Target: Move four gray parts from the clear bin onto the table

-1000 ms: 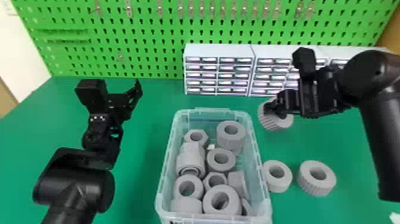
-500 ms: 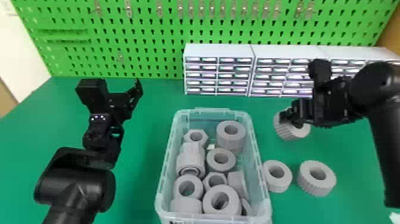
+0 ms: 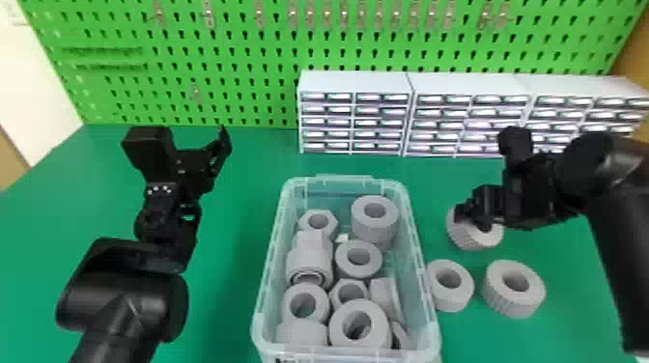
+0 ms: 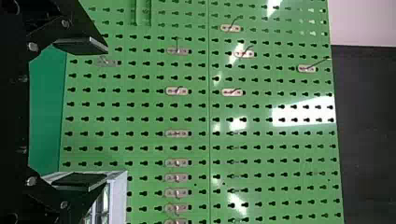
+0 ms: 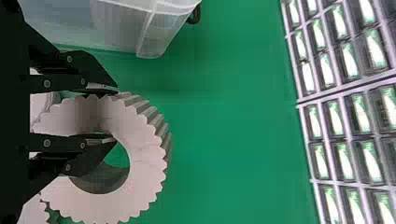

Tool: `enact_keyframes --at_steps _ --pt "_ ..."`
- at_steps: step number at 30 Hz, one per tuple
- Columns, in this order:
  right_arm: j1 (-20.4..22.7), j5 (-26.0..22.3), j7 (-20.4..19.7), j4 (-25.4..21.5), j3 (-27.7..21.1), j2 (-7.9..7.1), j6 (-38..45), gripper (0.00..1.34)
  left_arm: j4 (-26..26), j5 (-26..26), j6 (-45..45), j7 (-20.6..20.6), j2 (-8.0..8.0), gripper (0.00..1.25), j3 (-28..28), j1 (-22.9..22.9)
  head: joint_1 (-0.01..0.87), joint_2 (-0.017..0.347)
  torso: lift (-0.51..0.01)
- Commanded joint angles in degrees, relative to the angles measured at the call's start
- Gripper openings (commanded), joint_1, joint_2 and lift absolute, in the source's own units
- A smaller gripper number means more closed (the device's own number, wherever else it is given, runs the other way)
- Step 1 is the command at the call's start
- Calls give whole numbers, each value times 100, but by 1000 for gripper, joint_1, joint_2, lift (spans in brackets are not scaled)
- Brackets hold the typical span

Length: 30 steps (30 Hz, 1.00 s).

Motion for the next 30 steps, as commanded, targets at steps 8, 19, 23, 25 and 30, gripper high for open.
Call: enact_keyframes --at_steps 8,19,23,25,30 --pt "-7 -10 5 510 126 0 -265 403 7 -12 0 -1 -10 953 10 0 693 72 -52" --pt "-33 -72 5 826 170 0 -538 403 7 -21 0 -1 -37 953 1 -8 693 72 -52" --pt "-60 -89 5 940 205 0 -625 403 7 -21 0 -1 -46 953 1 -8 693 72 -52" --pt "-60 -98 5 949 205 0 -669 403 7 -21 0 -1 -46 953 -8 -8 693 72 -52" --pt "-51 -98 5 976 231 0 -740 442 7 -30 0 -1 -54 953 1 -8 693 72 -52"
